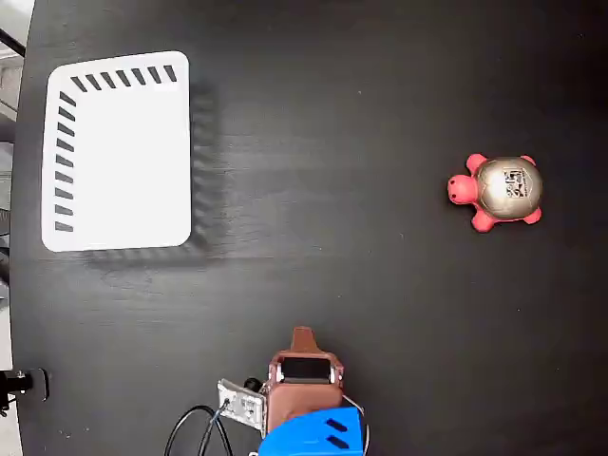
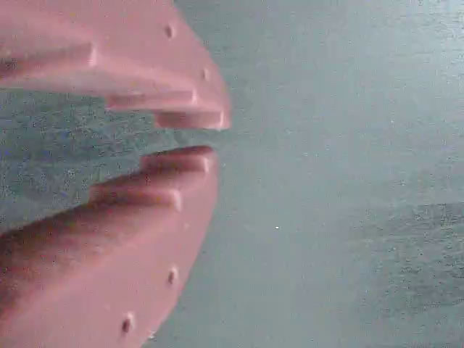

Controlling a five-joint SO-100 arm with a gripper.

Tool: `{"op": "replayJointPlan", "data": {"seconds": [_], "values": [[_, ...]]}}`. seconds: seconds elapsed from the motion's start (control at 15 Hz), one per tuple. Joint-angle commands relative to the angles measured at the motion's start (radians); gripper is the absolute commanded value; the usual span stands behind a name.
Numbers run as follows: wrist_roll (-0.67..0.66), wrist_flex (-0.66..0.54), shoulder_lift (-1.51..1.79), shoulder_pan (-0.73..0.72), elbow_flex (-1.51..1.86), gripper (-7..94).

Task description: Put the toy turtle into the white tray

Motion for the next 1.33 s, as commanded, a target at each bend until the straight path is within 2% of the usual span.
{"op": "replayJointPlan", "data": {"seconds": [0.0,1.27], "values": [[0.014,0.005,0.08,-0.006,-0.008,0],[-0.003,0.005,0.08,-0.026,-0.008,0]]}}
